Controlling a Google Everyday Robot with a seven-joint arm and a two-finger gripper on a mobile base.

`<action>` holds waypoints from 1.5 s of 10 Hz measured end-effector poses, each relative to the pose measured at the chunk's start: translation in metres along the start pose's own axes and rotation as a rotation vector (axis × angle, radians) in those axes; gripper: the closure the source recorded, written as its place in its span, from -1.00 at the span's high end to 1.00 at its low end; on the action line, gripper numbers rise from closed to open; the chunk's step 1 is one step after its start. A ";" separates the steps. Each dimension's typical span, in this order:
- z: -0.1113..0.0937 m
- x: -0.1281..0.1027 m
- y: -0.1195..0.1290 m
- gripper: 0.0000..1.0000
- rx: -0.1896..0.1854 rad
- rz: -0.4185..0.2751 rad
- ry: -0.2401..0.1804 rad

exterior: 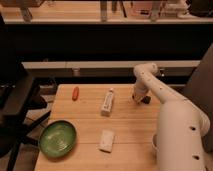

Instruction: Push the eraser across the table

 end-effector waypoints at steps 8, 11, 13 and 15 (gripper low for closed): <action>-0.006 -0.015 0.027 -0.99 -0.031 0.006 -0.010; -0.010 -0.022 0.031 -0.99 -0.036 0.003 -0.009; -0.011 -0.020 0.034 -0.99 -0.035 0.012 -0.009; -0.013 -0.015 0.041 -0.99 -0.046 0.013 -0.015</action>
